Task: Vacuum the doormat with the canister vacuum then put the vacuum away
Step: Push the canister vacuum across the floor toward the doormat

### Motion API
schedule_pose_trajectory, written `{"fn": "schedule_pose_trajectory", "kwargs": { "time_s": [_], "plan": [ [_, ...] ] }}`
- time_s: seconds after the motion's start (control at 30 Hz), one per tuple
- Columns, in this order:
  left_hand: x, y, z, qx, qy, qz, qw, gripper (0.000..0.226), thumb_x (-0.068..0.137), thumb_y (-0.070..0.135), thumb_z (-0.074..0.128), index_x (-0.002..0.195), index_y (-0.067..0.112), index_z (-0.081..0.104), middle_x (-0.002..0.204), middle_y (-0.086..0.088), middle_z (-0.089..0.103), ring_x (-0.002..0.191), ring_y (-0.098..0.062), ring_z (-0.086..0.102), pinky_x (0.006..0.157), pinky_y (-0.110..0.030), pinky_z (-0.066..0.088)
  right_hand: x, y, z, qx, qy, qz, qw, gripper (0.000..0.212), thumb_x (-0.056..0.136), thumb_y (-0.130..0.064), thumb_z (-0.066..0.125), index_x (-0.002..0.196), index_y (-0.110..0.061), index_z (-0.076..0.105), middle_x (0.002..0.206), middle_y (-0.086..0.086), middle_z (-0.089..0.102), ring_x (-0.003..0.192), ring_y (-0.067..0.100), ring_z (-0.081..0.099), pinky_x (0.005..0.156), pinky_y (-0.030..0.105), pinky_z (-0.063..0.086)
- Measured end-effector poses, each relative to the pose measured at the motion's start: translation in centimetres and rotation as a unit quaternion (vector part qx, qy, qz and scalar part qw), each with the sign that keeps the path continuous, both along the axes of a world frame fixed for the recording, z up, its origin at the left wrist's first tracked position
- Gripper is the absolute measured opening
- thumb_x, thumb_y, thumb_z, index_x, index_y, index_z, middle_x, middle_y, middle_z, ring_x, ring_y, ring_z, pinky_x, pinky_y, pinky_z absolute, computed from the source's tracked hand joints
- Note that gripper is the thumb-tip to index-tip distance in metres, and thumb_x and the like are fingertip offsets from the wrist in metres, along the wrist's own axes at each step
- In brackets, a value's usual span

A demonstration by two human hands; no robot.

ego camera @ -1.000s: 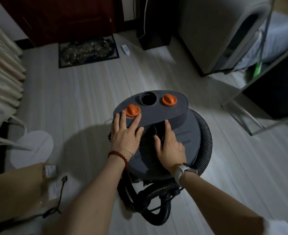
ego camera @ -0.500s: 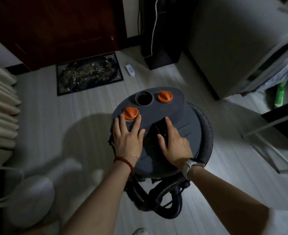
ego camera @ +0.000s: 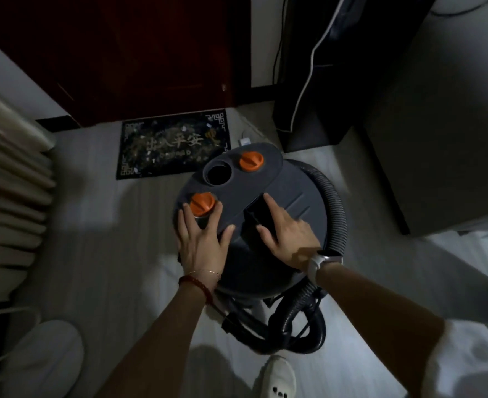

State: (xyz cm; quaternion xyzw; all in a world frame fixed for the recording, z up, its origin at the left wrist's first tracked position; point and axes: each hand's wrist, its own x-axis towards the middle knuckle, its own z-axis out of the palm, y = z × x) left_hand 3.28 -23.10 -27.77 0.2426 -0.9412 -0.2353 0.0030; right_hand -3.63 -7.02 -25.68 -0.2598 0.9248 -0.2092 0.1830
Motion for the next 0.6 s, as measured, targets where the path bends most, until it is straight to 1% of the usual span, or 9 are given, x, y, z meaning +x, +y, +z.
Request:
{"fn": "schedule_pose_trajectory", "kwargs": {
  "time_s": [0.1, 0.17, 0.23, 0.33, 0.4, 0.43, 0.53, 0.57, 0.6],
  "plan": [
    [-2.8, -0.5, 0.1, 0.023, -0.003, 0.018, 1.0, 0.056, 0.09, 0.055, 0.041, 0.142, 0.035, 0.032, 0.155, -0.022, 0.003, 0.143, -0.037, -0.002, 0.113, -0.058, 0.012, -5.1, -0.5, 0.4, 0.031, 0.013, 0.044, 0.998, 0.063, 0.095, -0.044, 0.035, 0.147, -0.019, 0.01, 0.146, 0.008, 0.038, 0.11, 0.036, 0.056, 0.088, 0.041, 0.044],
    [-4.0, -0.4, 0.0, 0.016, 0.002, 0.03, 0.999, 0.063, 0.086, 0.065, 0.029, 0.139, 0.033, 0.039, 0.152, -0.026, 0.013, 0.141, -0.042, 0.009, 0.107, -0.063, 0.018, -7.8, -0.5, 0.7, 0.057, 0.028, 0.057, 0.996, 0.061, 0.095, -0.044, 0.036, 0.146, -0.017, 0.016, 0.144, 0.007, 0.039, 0.109, 0.034, 0.056, 0.084, 0.04, 0.044],
    [-5.0, 0.4, -0.4, -0.008, 0.008, 0.038, 0.999, 0.068, 0.081, 0.068, 0.031, 0.134, 0.03, 0.047, 0.147, -0.031, 0.022, 0.136, -0.048, 0.022, 0.101, -0.068, 0.023, -9.7, -0.3, 0.9, 0.084, 0.038, 0.071, 0.993, 0.06, 0.095, -0.047, 0.034, 0.145, -0.017, 0.018, 0.138, 0.008, 0.043, 0.107, 0.034, 0.056, 0.078, 0.039, 0.044],
    [-6.3, 1.8, -0.4, 0.019, -0.005, 0.069, 0.997, 0.067, 0.076, 0.067, 0.037, 0.134, 0.034, 0.042, 0.149, -0.031, 0.019, 0.137, -0.046, 0.021, 0.102, -0.068, 0.021, -12.3, 0.3, 1.3, 0.116, 0.052, 0.084, 0.988, 0.073, 0.087, -0.061, 0.018, 0.144, -0.016, 0.023, 0.13, 0.009, 0.048, 0.106, 0.034, 0.056, 0.073, 0.037, 0.044],
    [-7.1, 3.1, -0.4, 0.037, -0.004, 0.082, 0.996, 0.064, 0.075, 0.068, 0.036, 0.132, 0.038, 0.034, 0.148, -0.032, 0.021, 0.136, -0.046, 0.023, 0.102, -0.069, 0.021, -13.7, 0.8, 1.6, 0.114, 0.043, 0.083, 0.989, 0.082, 0.079, -0.063, 0.009, 0.142, -0.015, 0.028, 0.128, 0.011, 0.05, 0.107, 0.033, 0.055, 0.076, 0.037, 0.046],
    [-7.5, 3.9, -0.4, 0.043, -0.006, 0.089, 0.995, 0.064, 0.074, 0.068, 0.036, 0.131, 0.039, 0.032, 0.147, -0.032, 0.022, 0.136, -0.047, 0.023, 0.102, -0.07, 0.022, -14.4, 1.2, 1.7, 0.107, 0.042, 0.084, 0.99, 0.082, 0.078, -0.063, 0.009, 0.141, -0.014, 0.03, 0.127, 0.012, 0.05, 0.108, 0.034, 0.055, 0.08, 0.038, 0.046],
    [-8.9, 6.1, 0.0, 0.061, -0.01, 0.109, 0.992, 0.061, 0.075, 0.066, 0.037, 0.13, 0.04, 0.031, 0.146, -0.032, 0.025, 0.135, -0.048, 0.025, 0.1, -0.072, 0.023, -16.3, 2.3, 2.2, 0.111, 0.02, 0.088, 0.99, 0.07, 0.089, -0.057, 0.026, 0.141, -0.011, 0.03, 0.132, 0.015, 0.047, 0.116, 0.034, 0.05, 0.091, 0.039, 0.041],
    [-9.3, 6.6, 0.0, 0.063, -0.01, 0.109, 0.992, 0.06, 0.075, 0.065, 0.038, 0.13, 0.04, 0.031, 0.146, -0.032, 0.025, 0.135, -0.048, 0.025, 0.099, -0.072, 0.023, -16.6, 2.7, 2.4, 0.122, 0.01, 0.09, 0.988, 0.066, 0.091, -0.054, 0.03, 0.142, -0.011, 0.029, 0.134, 0.014, 0.045, 0.118, 0.033, 0.048, 0.094, 0.039, 0.04],
    [-9.6, 6.9, 0.0, 0.063, -0.01, 0.105, 0.992, 0.06, 0.076, 0.065, 0.038, 0.13, 0.04, 0.031, 0.145, -0.033, 0.026, 0.135, -0.049, 0.026, 0.1, -0.072, 0.023, -16.8, 3.2, 2.5, 0.129, 0.005, 0.085, 0.988, 0.066, 0.091, -0.055, 0.029, 0.141, -0.012, 0.028, 0.133, 0.014, 0.045, 0.118, 0.033, 0.049, 0.093, 0.039, 0.04]
  ]
}}
